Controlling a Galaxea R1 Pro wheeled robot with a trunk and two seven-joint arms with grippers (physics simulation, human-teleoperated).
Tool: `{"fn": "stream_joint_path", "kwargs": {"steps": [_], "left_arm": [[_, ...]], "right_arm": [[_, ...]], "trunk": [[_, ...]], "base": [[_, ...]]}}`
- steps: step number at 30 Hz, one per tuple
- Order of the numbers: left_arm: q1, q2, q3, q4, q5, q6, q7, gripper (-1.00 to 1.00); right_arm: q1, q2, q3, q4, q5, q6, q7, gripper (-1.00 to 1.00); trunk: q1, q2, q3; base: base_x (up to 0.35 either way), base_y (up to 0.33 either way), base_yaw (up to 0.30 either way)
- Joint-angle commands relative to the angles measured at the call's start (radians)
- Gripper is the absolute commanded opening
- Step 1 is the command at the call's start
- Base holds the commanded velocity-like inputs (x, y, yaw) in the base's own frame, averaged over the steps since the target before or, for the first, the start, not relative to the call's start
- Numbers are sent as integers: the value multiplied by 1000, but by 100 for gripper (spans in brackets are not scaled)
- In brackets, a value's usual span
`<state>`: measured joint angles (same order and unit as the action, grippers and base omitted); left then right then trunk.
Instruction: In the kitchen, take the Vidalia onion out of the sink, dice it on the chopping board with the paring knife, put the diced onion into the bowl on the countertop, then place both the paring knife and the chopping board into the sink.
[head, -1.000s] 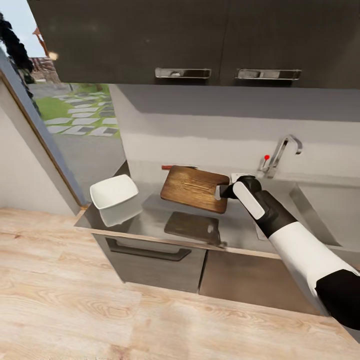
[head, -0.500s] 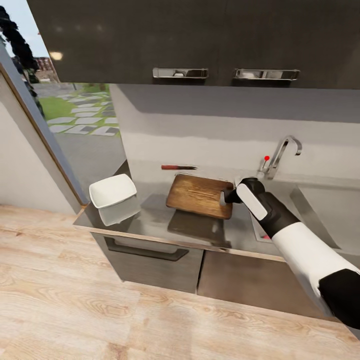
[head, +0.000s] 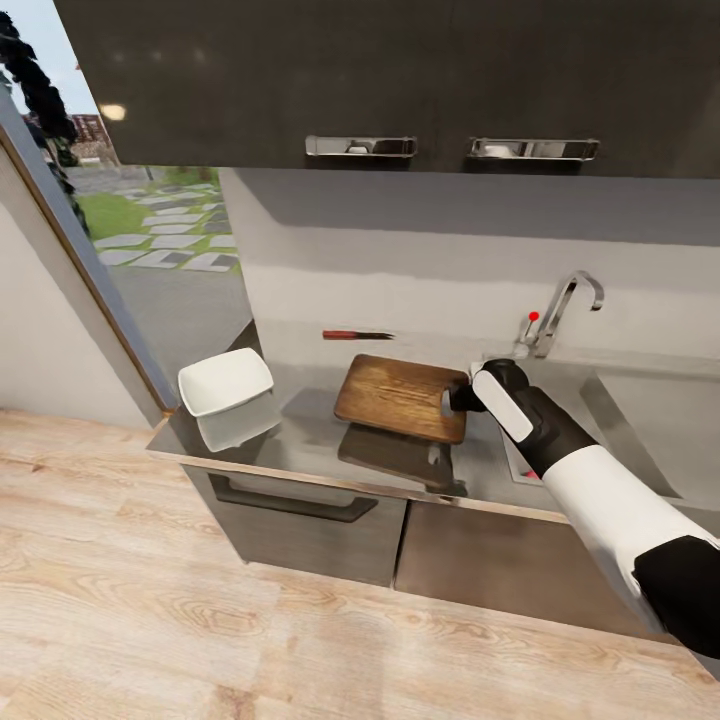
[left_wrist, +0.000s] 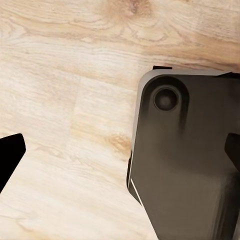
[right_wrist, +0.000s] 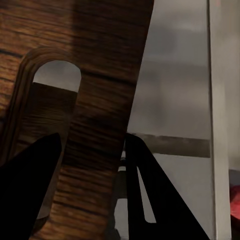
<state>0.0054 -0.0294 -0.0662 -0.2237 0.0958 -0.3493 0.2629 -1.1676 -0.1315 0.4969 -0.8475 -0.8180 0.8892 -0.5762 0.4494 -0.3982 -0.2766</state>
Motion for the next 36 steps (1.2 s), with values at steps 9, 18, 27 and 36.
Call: {"fn": "stream_joint_path", "kwargs": {"steps": [9,18,27,36], "left_arm": [[0,0,-7,0,11,-2,4,100],[1,0,-8,0,12,-2,4,100],[0,2,-7,-2,12,-2,4,100],[0,3,-7,-2,12,-2,4,100]], "right_arm": [[-1,-5,5,7,-11,2,50,-100],[-1,-7,6,7,-10,2,53,-100],[-1,-6,6,7,-10,3,53,-100],[-1,-3,14,26,-10,2,53,-100]], "trunk": [[1,-2,-2],[1,-2,-2],[1,-2,-2],[1,-2,-2]], "base": [[0,0,0],[0,0,0],[0,0,0],[61,-54,0]]}}
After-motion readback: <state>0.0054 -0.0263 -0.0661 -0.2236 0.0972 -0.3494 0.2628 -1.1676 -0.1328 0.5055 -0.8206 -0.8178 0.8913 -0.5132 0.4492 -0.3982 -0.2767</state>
